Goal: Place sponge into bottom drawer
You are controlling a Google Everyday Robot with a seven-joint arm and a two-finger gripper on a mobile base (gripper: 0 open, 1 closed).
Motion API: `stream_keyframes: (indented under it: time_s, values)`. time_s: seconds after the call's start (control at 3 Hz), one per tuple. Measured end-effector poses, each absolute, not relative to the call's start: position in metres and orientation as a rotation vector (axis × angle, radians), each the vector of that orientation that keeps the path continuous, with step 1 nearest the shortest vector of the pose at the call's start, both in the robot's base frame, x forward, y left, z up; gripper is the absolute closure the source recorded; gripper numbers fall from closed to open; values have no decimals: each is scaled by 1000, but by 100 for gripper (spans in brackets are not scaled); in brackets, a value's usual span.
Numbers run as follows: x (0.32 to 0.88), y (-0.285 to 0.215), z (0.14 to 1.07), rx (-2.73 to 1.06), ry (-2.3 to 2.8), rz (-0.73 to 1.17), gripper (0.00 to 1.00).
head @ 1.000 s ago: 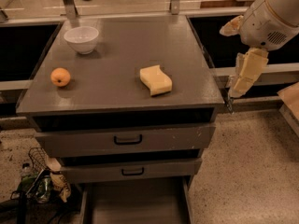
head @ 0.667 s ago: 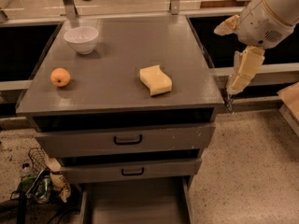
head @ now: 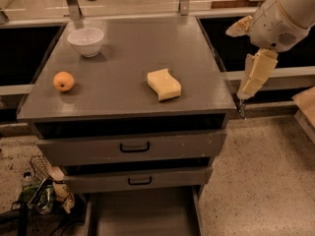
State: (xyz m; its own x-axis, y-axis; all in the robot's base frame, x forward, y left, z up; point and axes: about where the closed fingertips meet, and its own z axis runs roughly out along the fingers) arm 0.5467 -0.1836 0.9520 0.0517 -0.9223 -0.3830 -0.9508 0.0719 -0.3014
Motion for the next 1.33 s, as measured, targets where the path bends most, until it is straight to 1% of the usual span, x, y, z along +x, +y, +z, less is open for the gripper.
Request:
stream_keyframes:
  time_s: [0.67,1.0,1.33]
  values:
    - [559,-125,957,-1888,1727,94,0]
    - [564,-88,967,-1930,1640,106,0]
    - [566,-68,971,-1952,1597,121,0]
